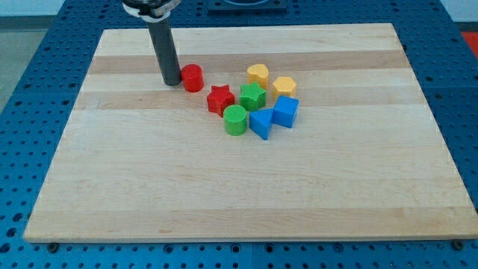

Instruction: Slide the red circle closer to the green star

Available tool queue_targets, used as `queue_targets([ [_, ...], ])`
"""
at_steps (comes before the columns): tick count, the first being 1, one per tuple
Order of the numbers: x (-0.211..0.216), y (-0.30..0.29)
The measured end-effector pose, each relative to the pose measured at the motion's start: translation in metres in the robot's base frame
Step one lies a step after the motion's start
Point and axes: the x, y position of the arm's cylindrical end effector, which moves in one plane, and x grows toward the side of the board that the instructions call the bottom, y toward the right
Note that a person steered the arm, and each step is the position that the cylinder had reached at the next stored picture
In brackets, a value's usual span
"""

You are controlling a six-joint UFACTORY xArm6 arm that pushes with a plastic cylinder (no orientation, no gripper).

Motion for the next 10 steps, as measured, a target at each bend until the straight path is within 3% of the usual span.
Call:
queue_targets([
  [10,-0.002,0.06],
])
